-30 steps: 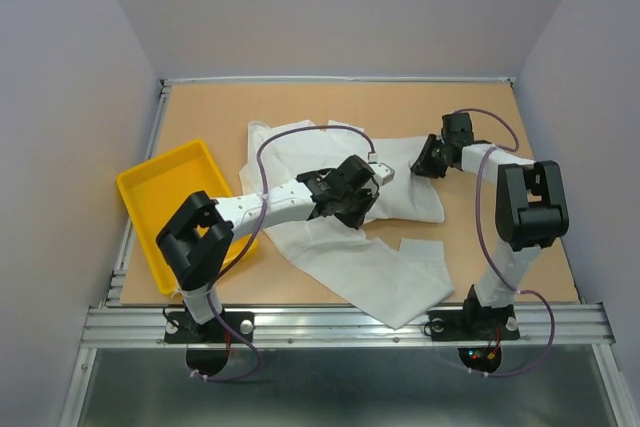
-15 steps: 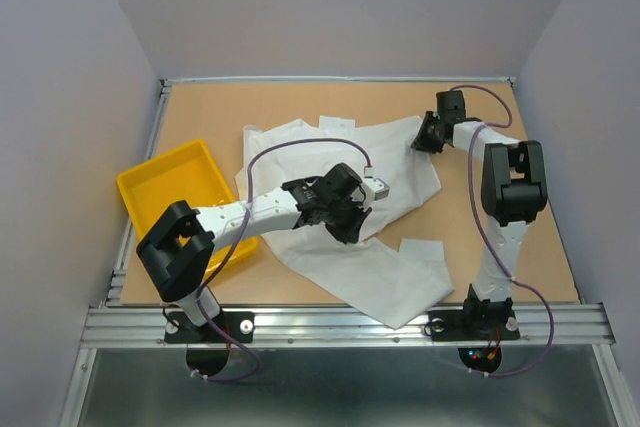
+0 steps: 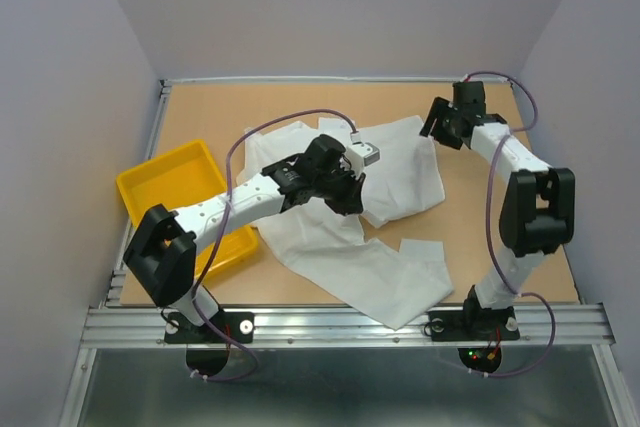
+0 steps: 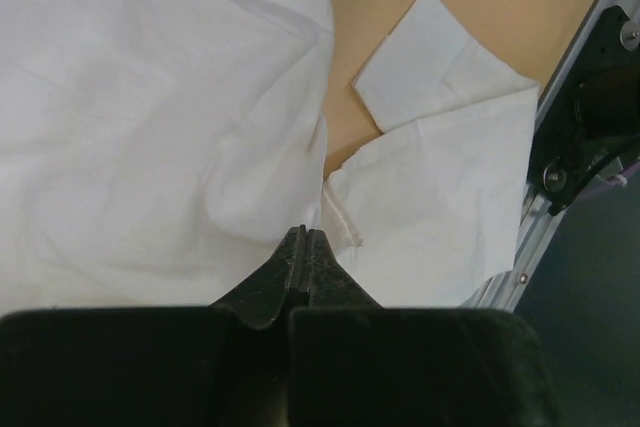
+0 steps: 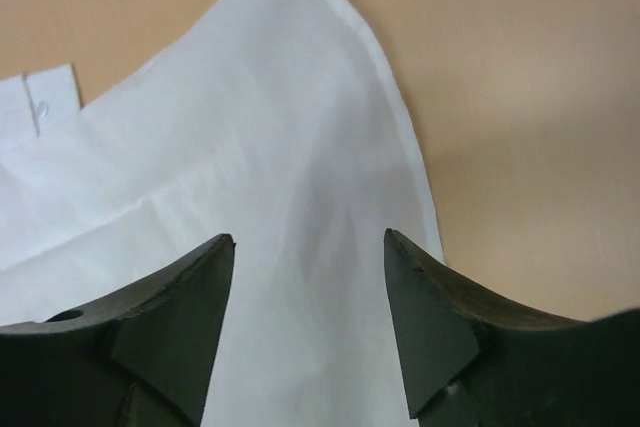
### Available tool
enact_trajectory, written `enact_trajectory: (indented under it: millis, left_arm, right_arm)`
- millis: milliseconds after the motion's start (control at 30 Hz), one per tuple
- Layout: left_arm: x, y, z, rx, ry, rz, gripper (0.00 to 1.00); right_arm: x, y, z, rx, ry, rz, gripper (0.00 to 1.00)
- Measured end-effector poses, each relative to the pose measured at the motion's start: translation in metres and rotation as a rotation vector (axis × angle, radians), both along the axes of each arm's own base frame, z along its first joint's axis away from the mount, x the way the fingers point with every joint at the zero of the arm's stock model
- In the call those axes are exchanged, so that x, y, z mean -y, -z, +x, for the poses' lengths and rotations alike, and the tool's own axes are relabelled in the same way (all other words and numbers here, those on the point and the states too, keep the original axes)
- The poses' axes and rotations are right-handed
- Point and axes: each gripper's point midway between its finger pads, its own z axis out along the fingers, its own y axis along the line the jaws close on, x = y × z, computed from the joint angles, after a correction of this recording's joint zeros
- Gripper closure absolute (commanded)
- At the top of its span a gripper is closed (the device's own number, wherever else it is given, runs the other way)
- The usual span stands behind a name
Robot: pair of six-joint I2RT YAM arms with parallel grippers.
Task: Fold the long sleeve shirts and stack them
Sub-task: Flatten the shirt out
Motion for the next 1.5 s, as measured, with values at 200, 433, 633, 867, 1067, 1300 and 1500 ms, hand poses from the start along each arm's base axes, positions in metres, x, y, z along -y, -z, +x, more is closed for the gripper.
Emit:
enact_trajectory:
  millis: [200, 433, 633, 867, 1067, 1300, 1500]
  left_arm:
    - [0.004, 0.041, 0.007, -0.087, -0.047, 0.078, 1.0]
    - [0.003, 0.039, 0.015, -0.087, -0.095, 0.073, 1.0]
    - [0.002, 0.037, 0.021, -0.086, -0.129, 0.066, 1.0]
    - [0.002, 0.034, 0.027, -0.086, -0.158, 0.058, 1.0]
    - [0.001, 0.029, 0.036, -0.078, -0.182, 0.043, 1.0]
    - [-0.016, 0.025, 0.059, -0.048, -0.265, 0.049, 1.0]
    - [-0.021, 0.022, 0.06, -0.043, -0.281, 0.02, 1.0]
  right_arm:
    - [-0.007, -0.03, -0.089, 0.042, -0.028, 0.05, 0.23]
    - [-0.006, 0.034, -0.173, -0.117, 0.066, 0.111, 0.22]
    - [-0.015, 0.074, -0.202, -0.191, 0.189, 0.239, 0.24]
    - [-0.031, 0.075, -0.174, -0.141, 0.223, 0.372, 0.37]
    - [-0.035, 0.082, -0.164, -0.138, 0.243, 0.408, 0.81]
    - [-0.026, 0.048, -0.125, -0.123, 0.19, 0.294, 0.96]
    - [-0.012, -0.074, -0.025, 0.126, 0.112, 0.146, 0.55]
